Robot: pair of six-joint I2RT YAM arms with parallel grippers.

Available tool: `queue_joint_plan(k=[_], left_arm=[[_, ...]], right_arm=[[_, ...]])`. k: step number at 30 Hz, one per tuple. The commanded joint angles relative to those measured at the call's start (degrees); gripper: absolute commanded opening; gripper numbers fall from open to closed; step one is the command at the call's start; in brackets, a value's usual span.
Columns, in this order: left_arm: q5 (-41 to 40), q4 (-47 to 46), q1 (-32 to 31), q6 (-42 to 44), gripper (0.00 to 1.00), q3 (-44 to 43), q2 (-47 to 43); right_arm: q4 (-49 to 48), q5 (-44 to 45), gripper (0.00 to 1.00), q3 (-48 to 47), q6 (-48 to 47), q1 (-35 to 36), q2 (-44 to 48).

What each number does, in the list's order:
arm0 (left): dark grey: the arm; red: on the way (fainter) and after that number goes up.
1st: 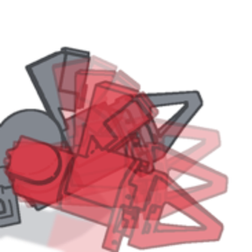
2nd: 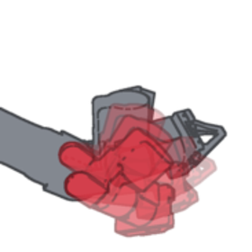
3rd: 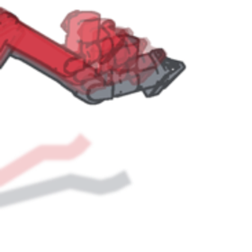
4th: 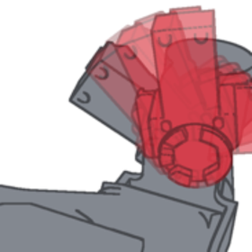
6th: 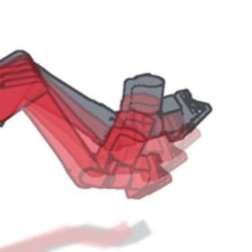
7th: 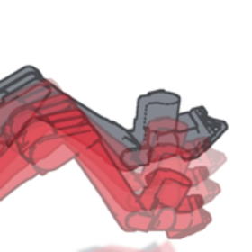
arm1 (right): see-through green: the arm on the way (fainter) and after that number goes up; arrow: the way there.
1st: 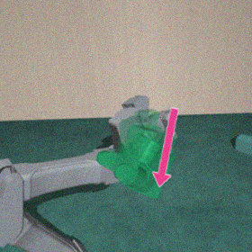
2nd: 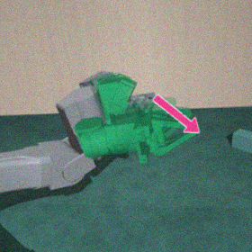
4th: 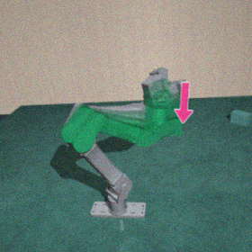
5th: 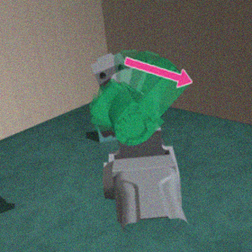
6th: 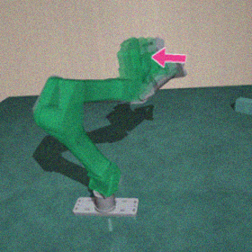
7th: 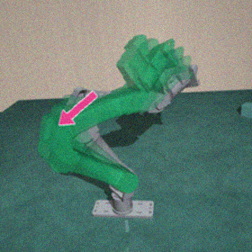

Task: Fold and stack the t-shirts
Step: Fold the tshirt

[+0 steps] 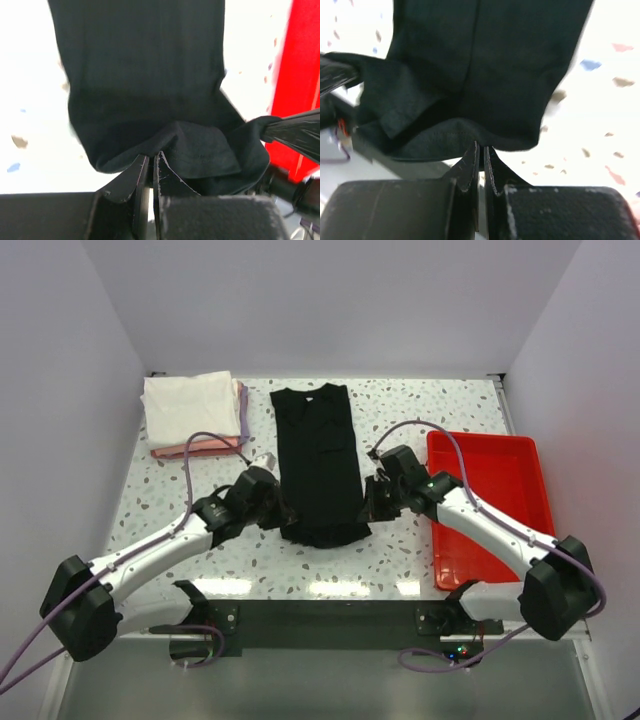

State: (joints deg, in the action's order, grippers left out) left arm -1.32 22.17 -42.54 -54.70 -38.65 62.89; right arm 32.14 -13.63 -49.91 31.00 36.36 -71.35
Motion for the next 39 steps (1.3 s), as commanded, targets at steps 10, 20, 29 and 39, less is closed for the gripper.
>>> queue_joint_plan(k=[10, 20, 29, 39], left_arm=[[2.8, -7.31, 15.81, 13.38, 0.0, -17.23, 16.9], [8.09, -11.45, 21.18, 15.94, 0.0, -23.66, 27.8], [11.6, -12.68, 23.03, 18.84, 0.0, -28.93, 34.92], [13.19, -12.68, 25.05, 20.77, 0.01, -32.36, 40.9]], right_arm=[[-6.57, -0.08, 0.0, -17.58, -3.84, -10.96, -15.3], [-5.6, -0.52, 0.0, -30.25, -9.12, -12.71, -28.66], [-3.66, -0.88, 0.0, -37.45, -11.58, -14.12, -35.43], [-3.31, -2.45, 0.0, -41.76, -12.37, -15.79, -41.85]])
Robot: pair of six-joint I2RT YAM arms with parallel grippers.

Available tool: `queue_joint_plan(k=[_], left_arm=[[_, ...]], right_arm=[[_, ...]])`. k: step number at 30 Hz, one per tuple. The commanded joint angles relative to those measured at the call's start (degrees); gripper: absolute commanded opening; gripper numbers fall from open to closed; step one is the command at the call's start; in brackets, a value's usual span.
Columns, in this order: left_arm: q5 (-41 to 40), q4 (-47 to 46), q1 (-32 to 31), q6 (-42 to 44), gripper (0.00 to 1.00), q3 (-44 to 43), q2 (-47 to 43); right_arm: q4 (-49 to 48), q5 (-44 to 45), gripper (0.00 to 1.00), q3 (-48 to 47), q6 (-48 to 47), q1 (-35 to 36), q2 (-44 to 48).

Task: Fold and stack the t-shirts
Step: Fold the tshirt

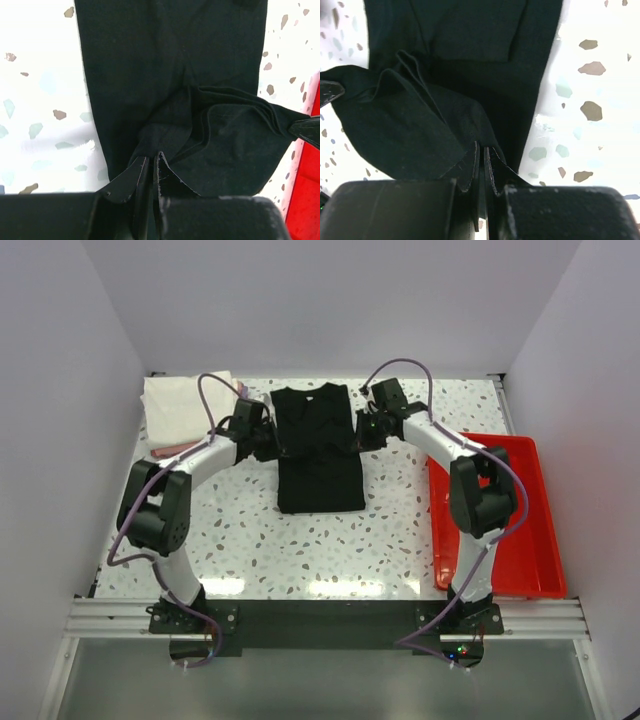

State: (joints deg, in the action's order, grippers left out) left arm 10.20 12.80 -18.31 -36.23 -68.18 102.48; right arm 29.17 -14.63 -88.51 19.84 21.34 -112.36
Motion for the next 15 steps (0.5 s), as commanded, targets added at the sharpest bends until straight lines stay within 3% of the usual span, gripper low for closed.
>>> queue_joint_plan(k=[1, 4, 8, 10, 12, 14, 15], left_arm=[[1.67, -3.31, 0.9, 2.3, 0.01, -3.01, 1.84], [1.93, -3.65, 1.08, 2.21, 0.01, -3.45, 3.87], [2.64, -4.71, 1.25, 1.95, 0.1, -3.8, 5.71], [2.63, -4.54, 1.43, 1.86, 0.25, -4.15, 6.16], [2.63, -4.8, 1.43, 1.95, 0.53, -4.15, 5.9], [3.25, -4.97, 1.52, 2.39, 0.65, -4.07, 4.67], [3.51, -5.32, 1.52, 2.48, 0.71, -3.89, 4.14]], right_arm=[[-0.43, -1.54, 0.0, -3.33, -1.29, -0.95, -1.72], [0.54, -1.45, 0.0, -4.91, -1.73, -1.3, -3.56], [0.1, -2.33, 0.0, -6.06, -1.64, -1.83, -5.5], [0.71, -2.33, 0.05, -6.59, -0.94, -1.92, -6.29], [0.98, -2.86, 0.17, -7.38, -0.41, -2.27, -7.26], [1.15, -3.64, 0.32, -8.25, -0.15, -2.27, -7.61], [1.5, -3.82, 0.48, -8.78, -0.15, -2.27, -7.62]])
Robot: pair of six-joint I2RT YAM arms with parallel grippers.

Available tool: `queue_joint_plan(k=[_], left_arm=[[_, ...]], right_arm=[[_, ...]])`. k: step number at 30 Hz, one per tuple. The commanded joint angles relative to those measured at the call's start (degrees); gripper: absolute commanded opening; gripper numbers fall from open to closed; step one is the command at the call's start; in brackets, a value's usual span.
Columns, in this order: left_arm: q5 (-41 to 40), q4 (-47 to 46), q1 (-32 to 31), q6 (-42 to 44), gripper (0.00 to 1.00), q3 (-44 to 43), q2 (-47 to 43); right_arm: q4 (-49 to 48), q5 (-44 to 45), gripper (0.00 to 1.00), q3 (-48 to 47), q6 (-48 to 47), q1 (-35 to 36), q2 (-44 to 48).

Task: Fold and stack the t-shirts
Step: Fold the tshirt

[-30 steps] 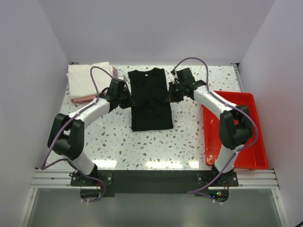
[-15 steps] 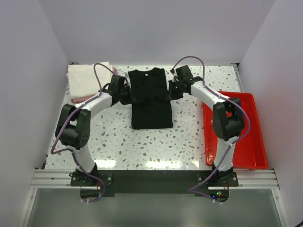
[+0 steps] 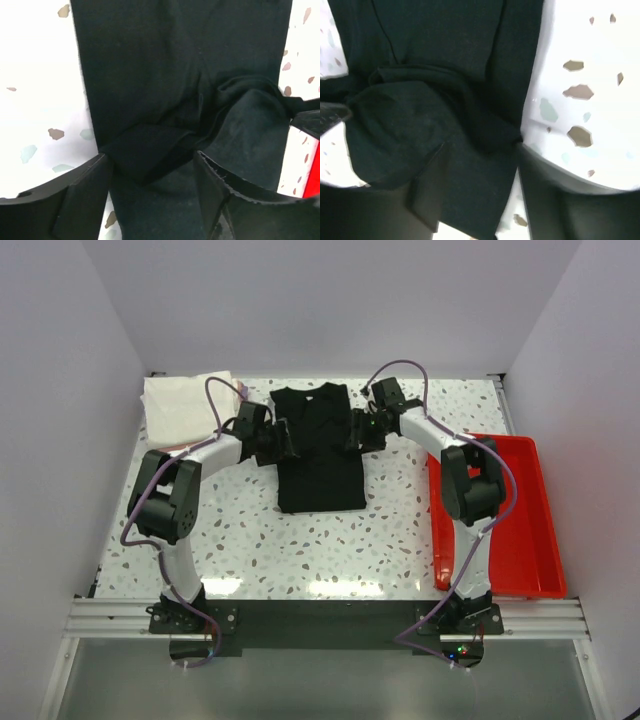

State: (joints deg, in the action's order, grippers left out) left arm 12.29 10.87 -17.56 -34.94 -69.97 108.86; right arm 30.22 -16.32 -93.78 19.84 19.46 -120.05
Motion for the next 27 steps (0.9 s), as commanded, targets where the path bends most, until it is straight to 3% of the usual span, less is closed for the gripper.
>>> queue_joint_plan(k=[1, 3, 4, 5, 13, 17, 27], left_arm=[[1.33, -3.4, 0.77, 1.19, 0.72, -1.92, -2.86], [1.15, -3.58, 0.69, 0.49, 0.81, -0.96, -4.96], [1.07, -3.49, 0.69, -0.04, 0.85, -0.52, -5.75], [1.06, -3.67, 0.6, -0.22, 1.0, 0.01, -7.33], [-3.32, -1.21, 0.6, -2.85, 1.0, 9.49, -18.58], [-3.15, -1.21, 0.6, -5.13, 1.0, 17.66, -28.05], [-7.46, 8.19, 0.6, -6.81, 1.0, 31.21, -43.55]], right_arm=[[0.8, -2.14, 0.64, -3.95, -0.06, -0.39, 0.17], [1.77, -3.01, 0.99, -5.01, -0.06, -0.48, 0.86], [1.69, -3.28, 0.99, -4.84, 0.11, -0.48, 1.57], [1.6, -3.72, 0.99, -4.4, 0.2, -0.31, 2.27], [-1.47, -8.1, 0.99, 5.61, 0.73, 0.13, 13.68], [-5.16, -12.68, 0.99, 10.45, -0.23, 5.39, 15.81], [-12.9, -18.4, 0.99, -3.23, 4.68, 14.9, -1.29]])
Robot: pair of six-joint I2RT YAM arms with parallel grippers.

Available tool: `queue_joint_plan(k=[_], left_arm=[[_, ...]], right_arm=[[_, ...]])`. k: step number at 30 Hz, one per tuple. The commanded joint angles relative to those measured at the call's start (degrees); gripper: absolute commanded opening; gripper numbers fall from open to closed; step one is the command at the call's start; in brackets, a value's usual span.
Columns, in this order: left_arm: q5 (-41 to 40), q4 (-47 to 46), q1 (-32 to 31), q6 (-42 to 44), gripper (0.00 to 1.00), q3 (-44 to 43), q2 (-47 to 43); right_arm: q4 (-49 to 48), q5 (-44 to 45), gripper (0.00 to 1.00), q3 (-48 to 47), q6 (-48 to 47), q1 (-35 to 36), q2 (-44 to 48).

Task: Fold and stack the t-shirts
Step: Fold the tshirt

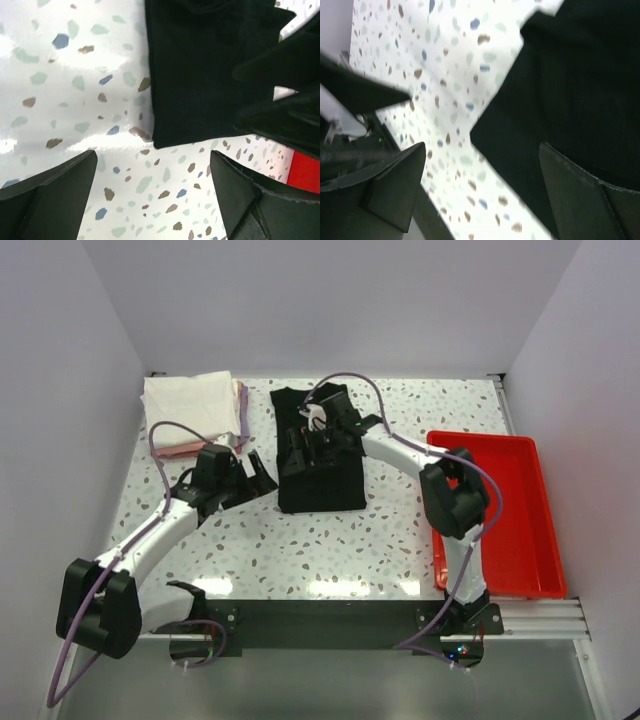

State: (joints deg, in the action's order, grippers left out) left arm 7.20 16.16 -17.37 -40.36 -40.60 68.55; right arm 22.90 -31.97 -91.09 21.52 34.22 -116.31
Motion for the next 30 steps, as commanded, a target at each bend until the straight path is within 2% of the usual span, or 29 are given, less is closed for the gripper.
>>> queue_joint_plan(k=[1, 4, 7, 9, 11, 15, 21, 25, 29, 30], left_arm=[[-3.06, 3.69, 0.4, -1.48, 1.0, 2.27, -3.95], [-2.46, 4.75, 0.4, -1.83, 1.0, 4.12, -6.15], [-1.23, 5.28, 0.4, -2.53, 1.0, 5.26, -7.99], [-1.22, 5.72, 0.32, -2.79, 1.0, 5.97, -9.31], [-1.66, 6.07, 0.4, -2.88, 1.0, 6.76, -10.45], [-0.96, 5.02, 0.32, -2.88, 1.0, 7.64, -10.46], [1.41, 1.07, 0.32, -2.53, 1.0, 8.96, -8.18], [2.99, -2.44, 0.4, -1.48, 1.0, 8.78, -5.63], [3.96, -4.12, 0.32, -0.69, 1.0, 7.56, -1.85], [4.31, -4.38, 0.4, -0.34, 1.0, 7.38, -0.28]], right_arm=[[-6.02, -2.75, 0.99, -7.86, 3.61, 0.41, -6.54], [-8.92, -1.08, 0.99, -13.84, 6.78, 0.5, -12.35], [-11.64, 4.36, 0.99, -20.94, 6.34, 0.41, -17.44], [-10.07, 5.42, 0.99, -25.61, 5.2, 0.24, -21.39], [-8.67, 5.34, 0.99, -30.89, 4.41, -0.2, -22.9], [-6.38, 3.93, 0.99, -32.84, 3.27, -1.17, -20.9], [-6.55, 3.67, 0.99, -20.46, 1.33, -3.45, -6.58], [-7.16, 3.75, 0.99, -6.67, 0.72, -6.79, 3.97], [-5.23, 8.92, 0.99, 4.41, -0.07, -8.38, 14.25], [-5.23, 14.07, 0.99, 9.21, 0.62, -9.07, 18.36]])
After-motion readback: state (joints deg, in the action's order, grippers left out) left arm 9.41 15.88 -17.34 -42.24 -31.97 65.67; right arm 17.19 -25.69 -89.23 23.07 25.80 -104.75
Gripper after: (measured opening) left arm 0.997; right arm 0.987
